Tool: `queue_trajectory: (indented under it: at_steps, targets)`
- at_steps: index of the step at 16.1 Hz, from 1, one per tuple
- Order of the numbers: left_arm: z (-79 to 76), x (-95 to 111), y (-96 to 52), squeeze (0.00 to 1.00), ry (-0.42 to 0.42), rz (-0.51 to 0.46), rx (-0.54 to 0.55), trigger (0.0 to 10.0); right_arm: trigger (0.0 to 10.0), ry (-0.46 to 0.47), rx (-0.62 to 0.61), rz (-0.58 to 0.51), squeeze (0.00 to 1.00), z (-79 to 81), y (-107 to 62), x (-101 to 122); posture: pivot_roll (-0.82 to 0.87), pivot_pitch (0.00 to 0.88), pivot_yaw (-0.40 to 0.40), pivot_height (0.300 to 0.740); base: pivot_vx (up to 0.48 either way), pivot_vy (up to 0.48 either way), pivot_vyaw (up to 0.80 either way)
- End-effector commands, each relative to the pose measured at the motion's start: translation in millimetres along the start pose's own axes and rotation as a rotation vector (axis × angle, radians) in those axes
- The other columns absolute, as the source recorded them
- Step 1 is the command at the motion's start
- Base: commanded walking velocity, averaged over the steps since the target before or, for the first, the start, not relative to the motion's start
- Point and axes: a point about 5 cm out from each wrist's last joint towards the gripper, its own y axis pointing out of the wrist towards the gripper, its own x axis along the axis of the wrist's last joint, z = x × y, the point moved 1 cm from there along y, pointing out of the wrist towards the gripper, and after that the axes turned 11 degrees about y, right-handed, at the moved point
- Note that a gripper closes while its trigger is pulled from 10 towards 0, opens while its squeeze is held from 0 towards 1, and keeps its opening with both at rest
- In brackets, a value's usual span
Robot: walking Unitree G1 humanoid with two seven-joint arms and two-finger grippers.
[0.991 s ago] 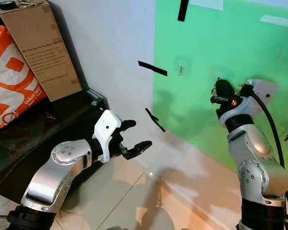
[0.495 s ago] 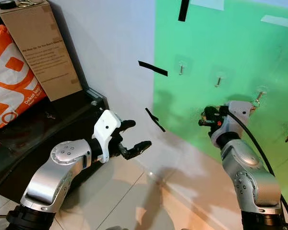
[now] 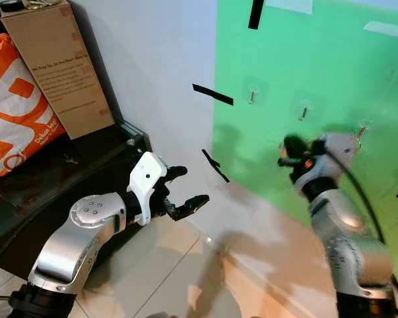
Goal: Hang keys on a hook
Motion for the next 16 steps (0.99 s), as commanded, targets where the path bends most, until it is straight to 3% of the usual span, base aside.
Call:
queue_trajectory:
  at_steps: [1,3,5,14,16]
  targets:
    - [0.6,5,-1.7,0.00,0.020,-0.004,-0.012,10.0,10.0,0.016,0.058,-0.037,0.00,4.8,-4.0,8,-0.04,0.000,0.079,0.740,0.000,0.000,0.00]
    - [0.5,5,-1.4,0.00,0.023,-0.003,-0.020,10.0,10.0,0.002,0.172,-0.058,0.00,9.3,-10.4,19,-0.04,0.000,0.083,0.740,0.000,0.000,0.00]
    - [0.0,5,-0.9,0.00,0.025,-0.003,-0.024,10.0,10.0,-0.008,0.195,-0.067,0.00,9.5,-10.2,22,-0.04,0.000,0.083,0.740,0.000,0.000,0.00]
    - [-0.2,5,-0.7,0.00,0.024,-0.005,-0.025,10.0,10.0,0.016,0.030,-0.105,0.00,-1.1,5.1,26,-0.04,0.000,0.076,0.740,0.000,0.000,0.00]
    - [0.2,5,-0.4,0.00,0.023,-0.005,-0.024,10.0,10.0,0.054,-0.047,-0.141,0.00,-10.8,5.9,31,-0.04,0.000,0.075,0.740,0.000,0.000,0.00]
